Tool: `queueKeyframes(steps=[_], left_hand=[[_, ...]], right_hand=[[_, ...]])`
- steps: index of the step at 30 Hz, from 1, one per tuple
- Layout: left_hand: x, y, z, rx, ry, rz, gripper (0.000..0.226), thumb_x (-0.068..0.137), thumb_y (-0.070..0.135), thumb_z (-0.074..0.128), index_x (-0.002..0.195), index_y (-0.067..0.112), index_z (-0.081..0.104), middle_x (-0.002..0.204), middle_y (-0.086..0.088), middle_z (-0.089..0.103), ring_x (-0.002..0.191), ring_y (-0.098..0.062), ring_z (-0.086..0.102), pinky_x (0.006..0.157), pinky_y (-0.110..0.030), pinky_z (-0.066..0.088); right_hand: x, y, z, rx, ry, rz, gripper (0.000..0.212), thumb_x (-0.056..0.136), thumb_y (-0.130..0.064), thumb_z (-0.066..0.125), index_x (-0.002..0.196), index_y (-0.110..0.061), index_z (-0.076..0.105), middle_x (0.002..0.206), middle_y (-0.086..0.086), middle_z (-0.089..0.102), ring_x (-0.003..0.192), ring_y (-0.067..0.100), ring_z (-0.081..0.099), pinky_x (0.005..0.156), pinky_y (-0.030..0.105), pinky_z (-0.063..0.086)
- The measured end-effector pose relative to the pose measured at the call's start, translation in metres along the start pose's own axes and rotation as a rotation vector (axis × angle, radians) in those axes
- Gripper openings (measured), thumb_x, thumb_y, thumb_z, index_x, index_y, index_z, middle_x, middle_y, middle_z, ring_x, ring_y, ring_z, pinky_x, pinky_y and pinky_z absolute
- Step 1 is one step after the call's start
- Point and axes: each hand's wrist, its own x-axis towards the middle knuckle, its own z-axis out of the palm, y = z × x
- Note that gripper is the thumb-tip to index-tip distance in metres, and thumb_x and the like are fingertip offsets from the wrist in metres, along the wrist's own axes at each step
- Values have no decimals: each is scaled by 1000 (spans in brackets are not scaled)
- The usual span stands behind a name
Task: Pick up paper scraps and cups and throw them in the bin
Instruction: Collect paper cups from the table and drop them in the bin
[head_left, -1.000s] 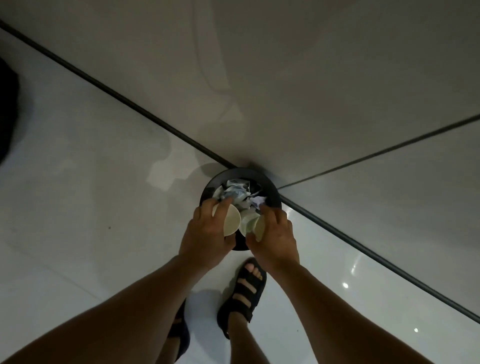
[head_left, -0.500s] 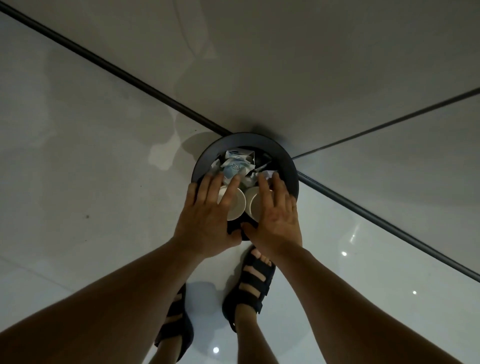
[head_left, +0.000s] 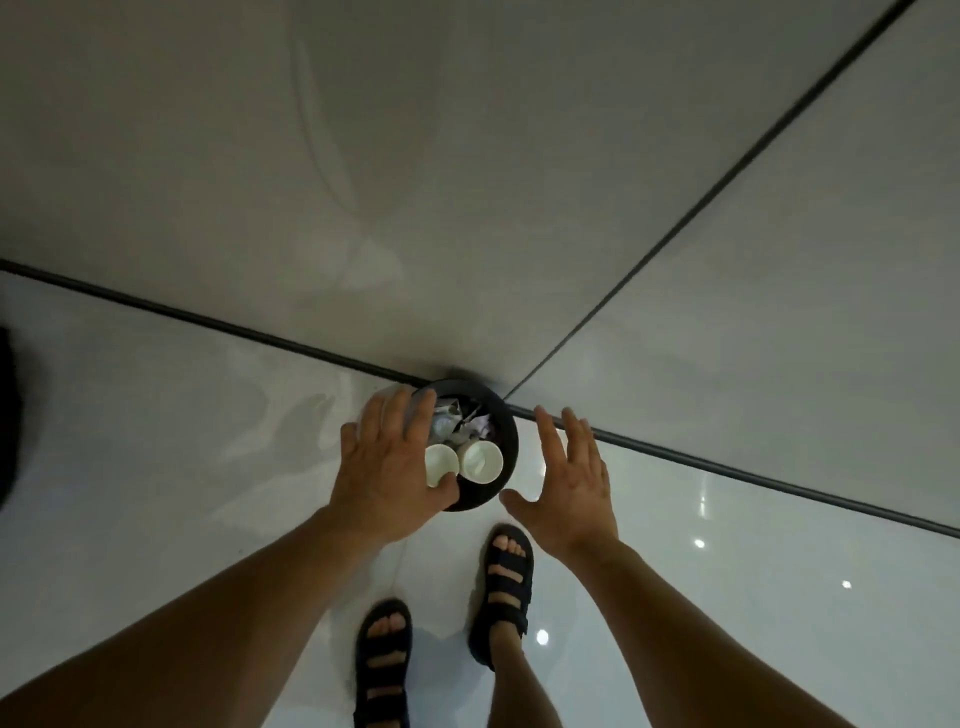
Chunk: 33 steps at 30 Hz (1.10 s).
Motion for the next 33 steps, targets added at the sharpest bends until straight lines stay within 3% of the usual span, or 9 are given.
queueKeyframes(steps=[4, 8, 15, 22, 33], left_hand=[[-34, 45, -77, -21, 43, 134, 93, 80, 61, 53, 152, 26, 5, 159, -3, 7, 145, -28, 5, 114, -50, 19], [-80, 105, -138, -55, 37, 209, 92, 83, 62, 51, 152, 29, -1, 160, 3, -3, 147, -25, -2, 118, -47, 12], [-171, 237, -182, 34, -38, 467, 91, 82, 64, 47, 151, 31, -2, 160, 4, -5, 147, -23, -3, 118, -46, 12], [-266, 395, -167, 206, -37, 780, 90, 83, 64, 44, 152, 28, -1, 161, 2, -3, 147, -23, -3, 118, -47, 9], [-460, 651, -62, 271, -38, 1193, 89, 79, 66, 46, 151, 27, 11, 159, 1, 10, 146, -24, 7, 114, -46, 17]], right_hand=[[-59, -27, -69, 51, 115, 50, 99, 84, -59, 62, 152, -41, -6, 163, -4, -13, 149, 20, -17, 120, 43, 6], [-136, -36, -131, 102, 265, 108, 95, 85, -60, 61, 154, -38, 0, 164, -2, -6, 150, 21, -11, 119, 40, 11], [-291, 18, -206, 165, 447, 319, 93, 84, -65, 56, 153, -40, -1, 164, -4, -3, 150, 18, -8, 119, 39, 14], [-452, 124, -236, 208, 611, 632, 91, 85, -65, 52, 153, -41, -3, 164, -1, -2, 150, 22, -7, 119, 42, 13], [-720, 310, -233, 297, 700, 1015, 88, 87, -64, 50, 154, -38, 2, 164, 1, 1, 150, 23, -5, 119, 45, 14]])
